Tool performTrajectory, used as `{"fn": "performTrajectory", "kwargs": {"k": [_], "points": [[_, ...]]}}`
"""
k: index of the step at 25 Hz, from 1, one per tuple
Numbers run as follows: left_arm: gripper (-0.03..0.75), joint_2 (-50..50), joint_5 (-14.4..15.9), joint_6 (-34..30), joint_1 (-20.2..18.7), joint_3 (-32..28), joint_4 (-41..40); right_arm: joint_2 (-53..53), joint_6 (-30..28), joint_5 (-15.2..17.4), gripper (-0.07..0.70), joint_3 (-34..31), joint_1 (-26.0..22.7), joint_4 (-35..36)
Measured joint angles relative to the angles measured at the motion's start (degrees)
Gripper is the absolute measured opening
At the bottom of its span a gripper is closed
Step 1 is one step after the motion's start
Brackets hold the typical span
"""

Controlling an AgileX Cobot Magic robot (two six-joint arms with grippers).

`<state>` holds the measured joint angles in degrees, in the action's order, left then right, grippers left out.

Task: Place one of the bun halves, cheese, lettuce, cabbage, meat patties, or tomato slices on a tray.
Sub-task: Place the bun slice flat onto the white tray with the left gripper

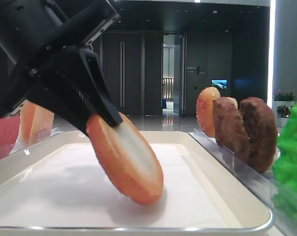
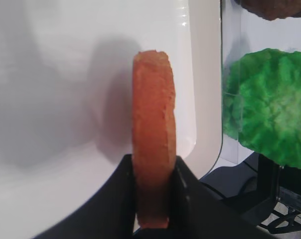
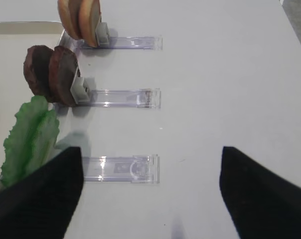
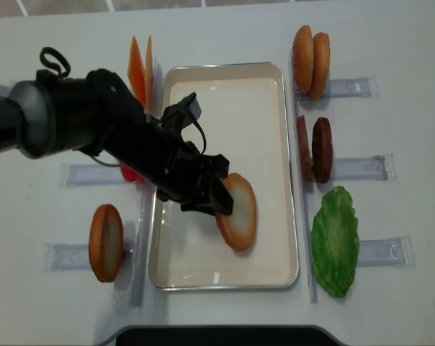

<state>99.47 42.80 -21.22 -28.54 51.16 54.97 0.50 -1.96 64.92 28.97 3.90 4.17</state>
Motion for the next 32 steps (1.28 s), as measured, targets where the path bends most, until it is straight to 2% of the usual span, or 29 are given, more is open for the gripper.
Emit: {"fn": "performTrajectory", "kwargs": {"k": [12,22,25,30,32], "points": [[0.139,0.96,0.34,0.84,0.00,0.00,-2.03,0.00,0.00,0.00,0.538,0.00,0.00,0.00],[0.148,0.96,1.25,2.38,1.56,0.00,-4.06,0.00,0.00,0.00,0.538,0.00,0.00,0.00],[0.219,0.96,1.32,2.49,1.71,0.00,-4.59,0.00,0.00,0.00,0.538,0.00,0.00,0.00],[0.438,0.96,1.32,3.14,1.71,0.00,-5.37,0.00,0.00,0.00,0.538,0.00,0.00,0.00],[0.501,0.90,1.32,3.64,1.71,0.00,-5.98,0.00,0.00,0.00,0.538,0.00,0.00,0.00]]}}
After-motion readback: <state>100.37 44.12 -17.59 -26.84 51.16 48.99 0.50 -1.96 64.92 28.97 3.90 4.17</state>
